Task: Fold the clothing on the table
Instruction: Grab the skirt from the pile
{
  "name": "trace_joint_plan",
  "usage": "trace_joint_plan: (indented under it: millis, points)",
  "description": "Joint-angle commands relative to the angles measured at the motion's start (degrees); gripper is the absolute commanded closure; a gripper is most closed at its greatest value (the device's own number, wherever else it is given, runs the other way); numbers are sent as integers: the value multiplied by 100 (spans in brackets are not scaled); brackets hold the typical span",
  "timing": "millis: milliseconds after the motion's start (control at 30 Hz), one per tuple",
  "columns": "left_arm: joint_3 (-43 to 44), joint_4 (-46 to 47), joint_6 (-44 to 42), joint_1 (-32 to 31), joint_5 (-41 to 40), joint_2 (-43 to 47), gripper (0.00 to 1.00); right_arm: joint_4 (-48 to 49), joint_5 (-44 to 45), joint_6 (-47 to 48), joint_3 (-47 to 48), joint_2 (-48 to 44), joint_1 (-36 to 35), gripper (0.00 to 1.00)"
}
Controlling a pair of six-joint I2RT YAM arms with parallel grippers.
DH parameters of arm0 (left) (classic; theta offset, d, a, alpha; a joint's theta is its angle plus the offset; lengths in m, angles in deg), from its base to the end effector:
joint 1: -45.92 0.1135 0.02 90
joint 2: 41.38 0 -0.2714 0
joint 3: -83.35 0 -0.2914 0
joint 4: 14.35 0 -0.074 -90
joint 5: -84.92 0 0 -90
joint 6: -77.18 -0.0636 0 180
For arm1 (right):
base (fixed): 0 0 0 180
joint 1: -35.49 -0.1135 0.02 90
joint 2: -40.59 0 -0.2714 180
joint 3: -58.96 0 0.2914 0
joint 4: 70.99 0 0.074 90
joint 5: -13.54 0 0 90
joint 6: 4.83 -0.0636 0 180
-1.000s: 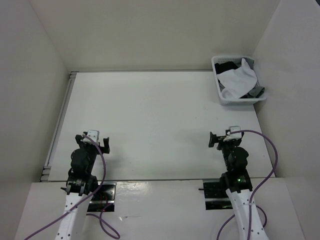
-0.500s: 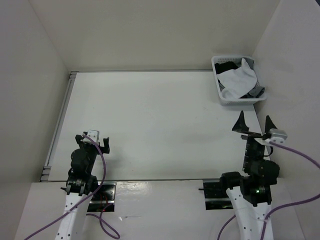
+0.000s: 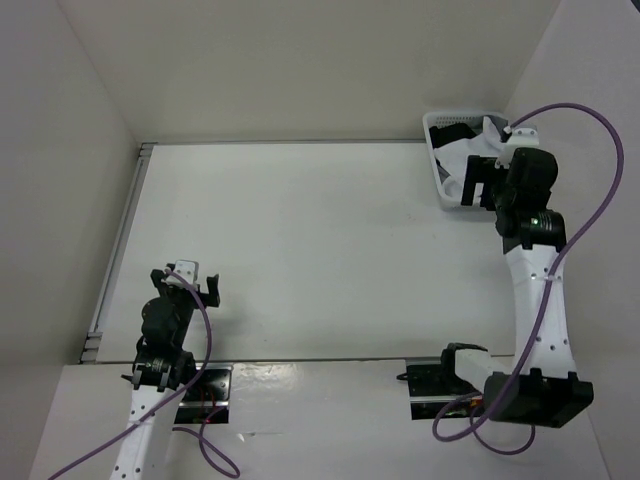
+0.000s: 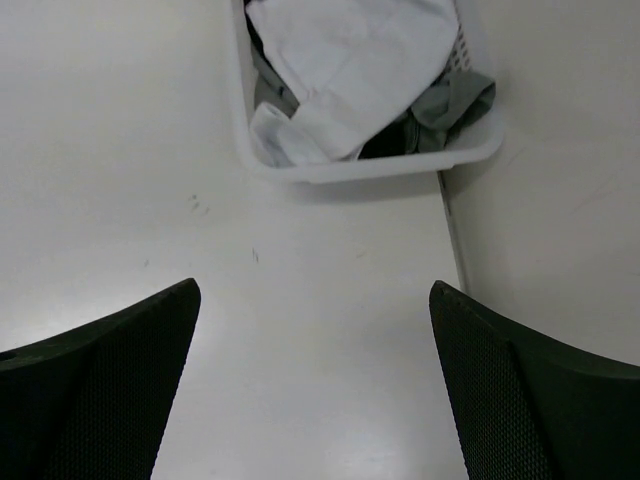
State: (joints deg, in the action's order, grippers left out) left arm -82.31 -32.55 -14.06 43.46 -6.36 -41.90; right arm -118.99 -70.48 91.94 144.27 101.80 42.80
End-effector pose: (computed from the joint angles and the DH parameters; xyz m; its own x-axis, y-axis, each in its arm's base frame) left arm 0.1687 -0.0058 0.1751 -0.0758 0.0249 -0.9968 0.0223 0.9995 0.0233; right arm 0.2777 -0.0423 0.4147 -0.4251 -0.0637 -0.9029 0.1721 0.9736 -0.1497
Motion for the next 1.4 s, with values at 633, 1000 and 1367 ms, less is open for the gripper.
trace_joint_plan:
  millis: [633,1000,1367]
  points:
    - [8386,-4316,114,876,1197,-7122,0,-1266,-2233,686,2114,3520,1589,1]
    - [8490,-4439,0,1362,971,-7946,0,-1266,-2619,844,3045,4452,1422,10]
    - [7385,-3657,-175,1590,1972,-7736,0,-1073,-3181,1116,3423,5313,1185,17]
